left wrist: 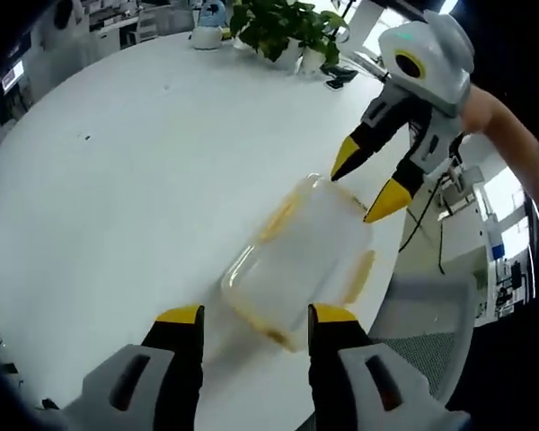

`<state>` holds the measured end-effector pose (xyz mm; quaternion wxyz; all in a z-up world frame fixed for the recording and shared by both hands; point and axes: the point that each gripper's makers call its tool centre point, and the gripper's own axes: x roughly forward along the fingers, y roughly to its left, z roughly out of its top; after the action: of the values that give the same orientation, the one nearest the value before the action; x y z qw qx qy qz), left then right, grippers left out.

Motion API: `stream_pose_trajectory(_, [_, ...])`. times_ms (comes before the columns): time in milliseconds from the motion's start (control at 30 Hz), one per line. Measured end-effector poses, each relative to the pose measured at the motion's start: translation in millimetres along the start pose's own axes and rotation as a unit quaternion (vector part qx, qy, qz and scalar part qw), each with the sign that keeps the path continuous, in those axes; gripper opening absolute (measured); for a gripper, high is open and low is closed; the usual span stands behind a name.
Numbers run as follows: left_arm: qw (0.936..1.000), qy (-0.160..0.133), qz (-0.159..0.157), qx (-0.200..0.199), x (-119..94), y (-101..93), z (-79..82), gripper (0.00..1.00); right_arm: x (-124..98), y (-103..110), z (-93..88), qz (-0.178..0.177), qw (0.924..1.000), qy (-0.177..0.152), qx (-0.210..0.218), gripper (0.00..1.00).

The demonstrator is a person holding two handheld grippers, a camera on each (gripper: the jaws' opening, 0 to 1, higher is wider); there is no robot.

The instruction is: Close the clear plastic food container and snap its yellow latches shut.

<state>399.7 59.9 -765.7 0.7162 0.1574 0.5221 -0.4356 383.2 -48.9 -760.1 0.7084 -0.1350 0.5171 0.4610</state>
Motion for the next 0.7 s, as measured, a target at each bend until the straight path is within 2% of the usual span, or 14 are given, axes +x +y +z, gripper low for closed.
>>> stream_pose_trajectory(267, [0.9985,0.007,0.0,0.055,2.2,-11.3,2.3,0.47,2.8,3.6,4.0,0.003,0.9998,0.008,-0.018,0.33])
stream_pose_trajectory(333, [0.9972,0.01,0.002,0.074,2.3,-12.6,2.9,0.47,2.4,3.0,2.9,0.002,0.9995,0.012,-0.028,0.33])
stream_pose_trajectory(367, [0.9951,0.008,-0.002,0.098,3.0,-14.9,4.8,0.47,2.0,2.7,1.9,0.001,0.9993,0.016,-0.035,0.33])
stream_pose_trajectory(500, [0.9909,0.013,0.004,0.134,4.2,-19.3,5.2,0.48,0.3,4.3,0.0,0.001,0.9984,0.021,-0.053,0.33])
stream_pose_trajectory(600, [0.9904,0.011,0.013,0.137,6.6,-20.1,8.9,0.52,0.9,5.5,0.9,0.002,0.9977,0.022,-0.064,0.33])
stream_pose_trajectory(700, [0.989,0.004,0.009,0.147,7.8,-24.8,14.1,0.51,3.9,9.4,3.1,0.005,0.9967,0.022,-0.078,0.33])
